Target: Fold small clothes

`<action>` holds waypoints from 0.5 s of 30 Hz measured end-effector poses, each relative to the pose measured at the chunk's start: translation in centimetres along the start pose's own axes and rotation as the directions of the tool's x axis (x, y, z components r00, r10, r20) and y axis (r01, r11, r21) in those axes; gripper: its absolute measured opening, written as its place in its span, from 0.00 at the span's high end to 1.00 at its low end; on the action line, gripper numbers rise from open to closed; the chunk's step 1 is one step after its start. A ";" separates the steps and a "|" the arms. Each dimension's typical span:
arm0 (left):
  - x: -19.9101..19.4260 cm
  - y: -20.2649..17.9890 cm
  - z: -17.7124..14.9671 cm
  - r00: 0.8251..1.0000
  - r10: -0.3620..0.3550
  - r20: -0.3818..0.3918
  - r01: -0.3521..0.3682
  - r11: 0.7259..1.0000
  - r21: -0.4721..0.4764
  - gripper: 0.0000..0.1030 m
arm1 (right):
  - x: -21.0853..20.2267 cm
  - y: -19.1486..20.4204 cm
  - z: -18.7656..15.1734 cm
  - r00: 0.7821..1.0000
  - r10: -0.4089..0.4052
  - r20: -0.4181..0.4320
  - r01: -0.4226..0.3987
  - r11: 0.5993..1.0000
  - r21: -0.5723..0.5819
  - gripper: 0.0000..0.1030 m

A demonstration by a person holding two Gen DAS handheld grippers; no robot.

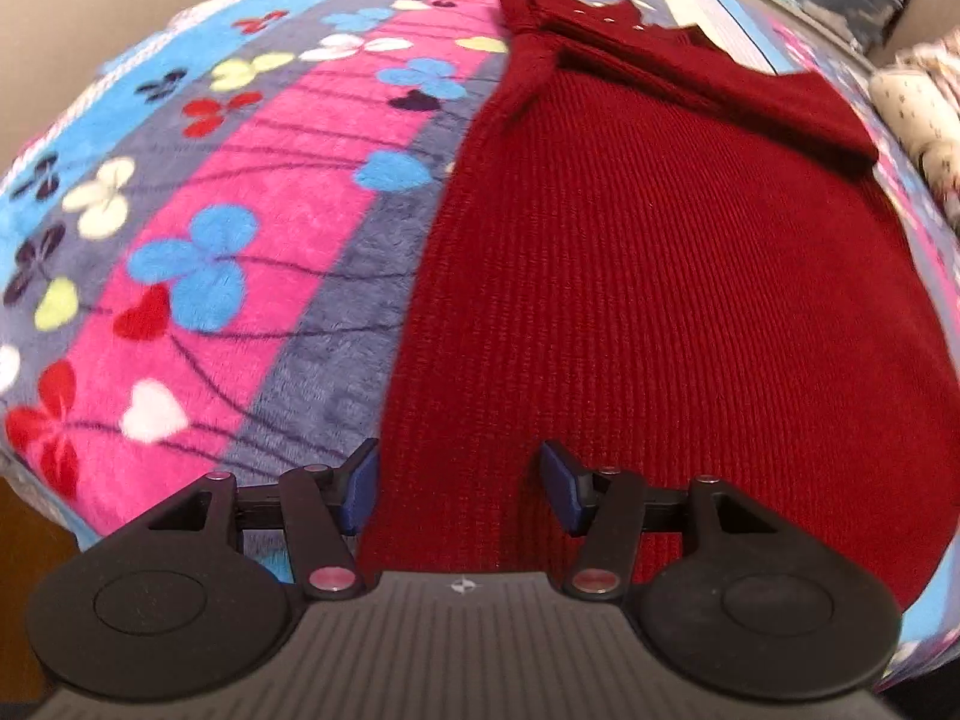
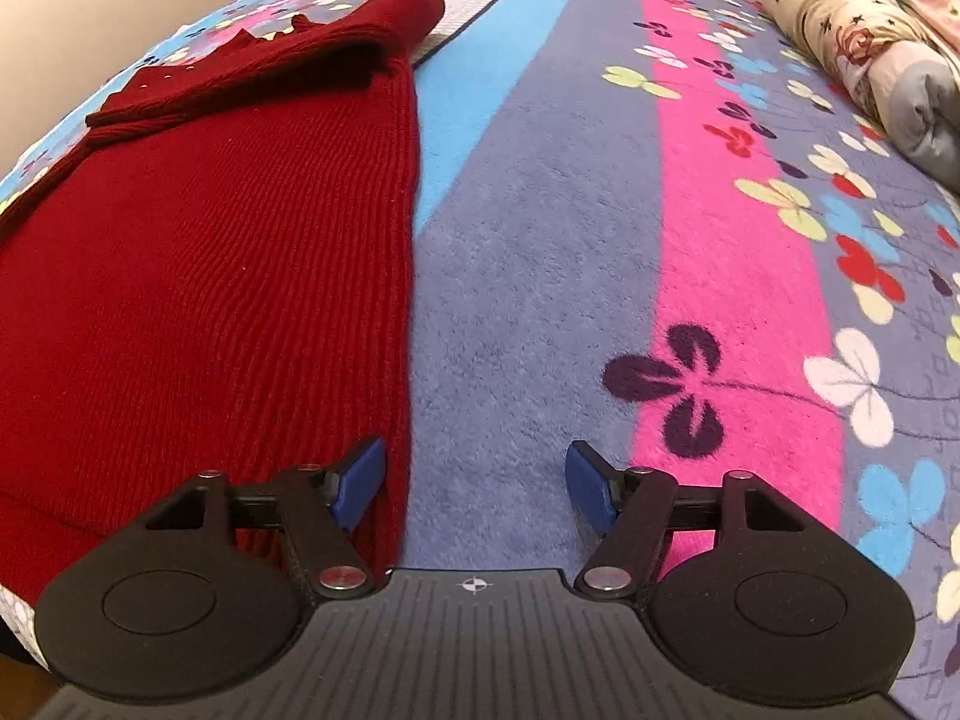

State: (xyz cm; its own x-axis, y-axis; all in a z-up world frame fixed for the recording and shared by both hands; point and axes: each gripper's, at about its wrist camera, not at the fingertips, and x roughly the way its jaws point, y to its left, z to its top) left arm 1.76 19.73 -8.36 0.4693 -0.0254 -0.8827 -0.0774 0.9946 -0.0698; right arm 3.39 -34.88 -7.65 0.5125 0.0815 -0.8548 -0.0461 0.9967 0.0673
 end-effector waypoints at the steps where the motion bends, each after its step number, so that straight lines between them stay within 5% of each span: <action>1: -0.1 -0.1 0.0 1.000 0.001 0.004 -0.001 1.000 0.011 0.46 | 0.0 0.0 0.1 1.000 0.007 -0.001 -0.007 1.000 0.010 0.37; 2: -0.2 -0.1 -0.1 1.000 -0.009 0.011 0.009 1.000 0.013 0.53 | -0.1 0.1 0.1 1.000 0.019 0.000 -0.019 1.000 0.012 0.44; 4: -0.8 -0.3 -0.2 0.999 -0.011 0.043 0.010 0.999 0.034 0.89 | -0.2 0.2 0.1 0.999 0.051 0.003 -0.051 0.999 0.000 0.60; 5: -1.1 -0.6 -0.2 0.998 -0.002 0.059 -0.001 0.999 0.051 0.88 | -0.3 0.5 0.0 0.997 0.079 0.003 -0.079 0.997 -0.011 0.77; 7: -1.7 -0.8 -0.3 0.996 -0.019 0.086 0.014 0.998 0.064 0.88 | -0.6 1.0 0.0 0.993 0.117 0.004 -0.117 0.992 -0.046 0.96; 11: -2.3 -0.7 -0.4 0.994 -0.056 0.097 0.052 0.998 0.047 0.87 | -0.9 1.3 0.0 0.994 0.105 0.011 -0.104 0.992 -0.065 0.96; 13: -1.9 -0.5 -0.4 0.997 -0.038 0.073 0.036 0.999 0.036 0.75 | -0.8 0.7 0.2 0.995 0.096 0.012 -0.096 0.995 -0.027 0.96; 15: -1.2 -0.3 -0.4 0.999 -0.010 0.045 0.009 1.000 0.028 0.69 | -0.7 0.4 0.3 0.997 0.072 0.014 -0.072 0.997 -0.007 0.81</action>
State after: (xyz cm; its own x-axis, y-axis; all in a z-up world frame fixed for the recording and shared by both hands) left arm 0.86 19.40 -7.45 0.5095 -0.0311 -0.8599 -0.0482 0.9967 -0.0646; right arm 3.28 -34.54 -6.87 0.5198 0.1529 -0.8405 -0.0884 0.9882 0.1252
